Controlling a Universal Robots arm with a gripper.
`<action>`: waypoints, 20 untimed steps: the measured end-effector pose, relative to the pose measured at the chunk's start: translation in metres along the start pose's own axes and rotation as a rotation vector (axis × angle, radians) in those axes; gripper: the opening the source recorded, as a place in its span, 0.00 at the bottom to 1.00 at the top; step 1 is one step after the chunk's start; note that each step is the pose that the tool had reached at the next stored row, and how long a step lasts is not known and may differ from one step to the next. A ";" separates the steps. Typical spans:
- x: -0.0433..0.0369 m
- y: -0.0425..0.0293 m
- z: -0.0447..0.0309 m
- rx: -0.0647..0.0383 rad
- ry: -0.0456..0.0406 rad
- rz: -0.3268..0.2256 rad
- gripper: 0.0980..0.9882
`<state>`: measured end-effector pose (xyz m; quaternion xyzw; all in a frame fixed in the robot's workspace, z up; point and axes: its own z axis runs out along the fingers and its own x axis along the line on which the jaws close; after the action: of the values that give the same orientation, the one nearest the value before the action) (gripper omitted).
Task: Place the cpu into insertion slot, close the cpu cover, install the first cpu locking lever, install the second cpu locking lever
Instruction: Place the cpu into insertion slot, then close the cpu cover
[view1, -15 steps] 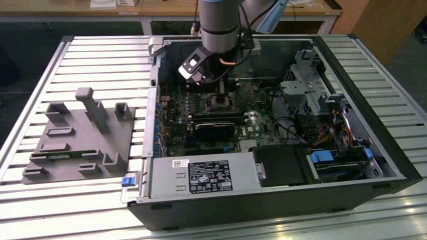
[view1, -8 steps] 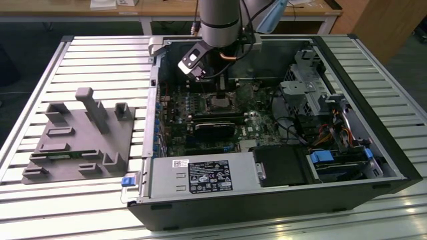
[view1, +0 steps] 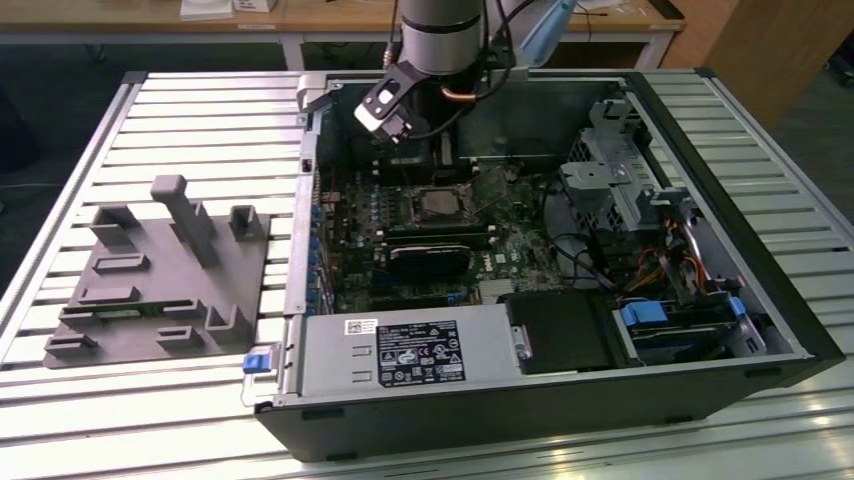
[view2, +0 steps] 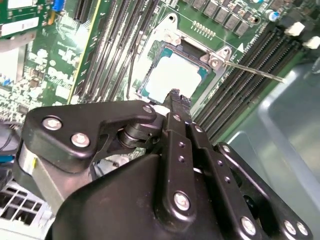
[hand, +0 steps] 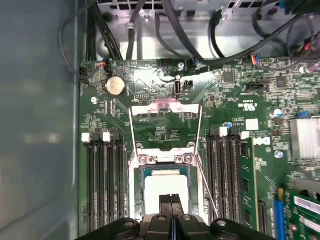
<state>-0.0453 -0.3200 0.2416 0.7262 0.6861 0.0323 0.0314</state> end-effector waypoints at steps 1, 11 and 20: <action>0.0000 0.0002 -0.0026 0.000 0.0000 0.000 0.01; 0.0000 0.0009 -0.0101 0.000 0.0001 0.000 0.01; 0.0000 0.0011 -0.0120 0.000 -0.0004 0.000 0.01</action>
<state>-0.0454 -0.3200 0.2537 0.7262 0.6861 0.0320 0.0315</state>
